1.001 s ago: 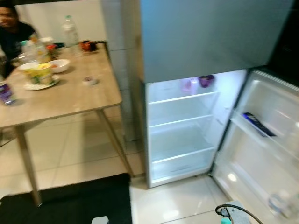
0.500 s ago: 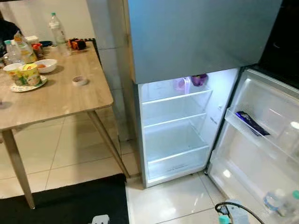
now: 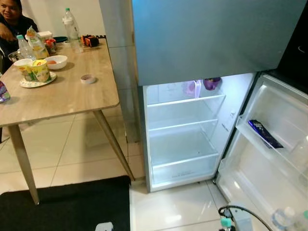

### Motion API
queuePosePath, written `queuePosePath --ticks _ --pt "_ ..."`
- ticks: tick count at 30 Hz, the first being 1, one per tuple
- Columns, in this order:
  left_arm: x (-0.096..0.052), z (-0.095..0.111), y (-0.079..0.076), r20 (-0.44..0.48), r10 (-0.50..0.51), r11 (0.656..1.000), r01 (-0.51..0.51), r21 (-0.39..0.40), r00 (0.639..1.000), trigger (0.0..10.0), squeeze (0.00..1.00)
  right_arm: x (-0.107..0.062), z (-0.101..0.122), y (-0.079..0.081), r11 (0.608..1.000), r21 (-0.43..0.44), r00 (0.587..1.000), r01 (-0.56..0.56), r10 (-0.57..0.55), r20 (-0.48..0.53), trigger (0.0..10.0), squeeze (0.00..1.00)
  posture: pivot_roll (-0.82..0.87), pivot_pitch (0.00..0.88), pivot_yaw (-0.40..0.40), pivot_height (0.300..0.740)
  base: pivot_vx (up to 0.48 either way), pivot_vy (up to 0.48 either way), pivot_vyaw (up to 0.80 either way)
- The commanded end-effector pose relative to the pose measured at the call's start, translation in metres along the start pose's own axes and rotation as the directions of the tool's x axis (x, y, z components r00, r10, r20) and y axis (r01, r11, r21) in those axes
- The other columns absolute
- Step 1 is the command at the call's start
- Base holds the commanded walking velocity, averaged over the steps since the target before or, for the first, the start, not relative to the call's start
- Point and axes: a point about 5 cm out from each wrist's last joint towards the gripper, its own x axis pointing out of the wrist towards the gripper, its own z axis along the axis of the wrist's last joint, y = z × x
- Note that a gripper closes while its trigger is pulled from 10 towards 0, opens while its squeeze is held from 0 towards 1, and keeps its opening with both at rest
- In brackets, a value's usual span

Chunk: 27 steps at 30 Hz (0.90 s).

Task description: Restocking fridge

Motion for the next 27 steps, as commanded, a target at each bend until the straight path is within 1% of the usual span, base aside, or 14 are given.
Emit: queuePosePath --ticks 1,6,11,13,17,21,26,27 --pt "-0.002 -0.005 0.004 -0.021 0.008 1.0 -0.008 0.008 1.0 10.0 0.0 0.004 0.007 0.006 0.999 -0.012 0.999 -0.03 0.03 0.023 10.0 0.0 -0.1 0.0 0.019 0.734 0.0 -0.371 0.0" --pt "-0.002 -0.002 0.004 -0.014 0.005 1.0 -0.005 0.009 1.0 10.0 0.0 0.005 0.01 0.01 0.998 -0.018 0.997 -0.061 0.062 0.036 10.0 0.0 -0.11 0.002 0.02 0.734 0.0 -0.374 0.0" --pt "-0.002 -0.002 0.004 -0.009 0.003 1.0 -0.003 0.007 1.0 10.0 0.0 0.005 0.011 0.01 0.998 -0.014 0.997 -0.065 0.066 0.042 10.0 0.0 -0.11 0.006 0.022 0.734 0.0 -0.389 0.0" --pt "-0.002 -0.003 0.004 -0.013 0.004 1.0 -0.004 0.007 1.0 10.0 0.0 0.005 0.006 0.011 0.997 -0.019 0.997 -0.069 0.07 0.024 10.0 0.0 -0.11 0.006 0.022 0.734 0.0 -0.401 0.0" --pt "-0.002 -0.003 0.003 -0.012 0.002 1.0 -0.002 0.004 1.0 10.0 0.0 0.004 0.005 0.011 0.997 -0.014 0.997 -0.072 0.073 0.021 10.0 0.0 -0.11 0.007 0.02 0.734 0.0 -0.404 0.0" --pt "-0.002 -0.004 0.004 -0.014 0.011 1.0 -0.011 -0.006 1.0 10.0 0.0 0.004 0.005 0.013 0.995 -0.01 0.995 -0.094 0.094 0.023 10.0 0.0 -0.11 0.007 0.02 0.734 0.0 0.0 0.0" --pt "-0.002 -0.003 0.005 -0.006 0.018 1.0 -0.018 -0.015 1.0 10.0 0.0 0.006 0.013 0.016 0.991 -0.012 0.989 -0.134 0.134 0.057 10.0 0.0 -0.11 0.015 0.021 0.734 0.0 0.0 0.0" --pt "-0.002 -0.003 0.005 -0.005 0.018 1.0 -0.018 -0.014 1.0 10.0 0.0 0.008 0.019 0.019 0.986 -0.026 0.983 -0.164 0.165 0.076 10.0 0.0 -0.11 0.015 0.021 0.734 0.0 0.0 0.0"
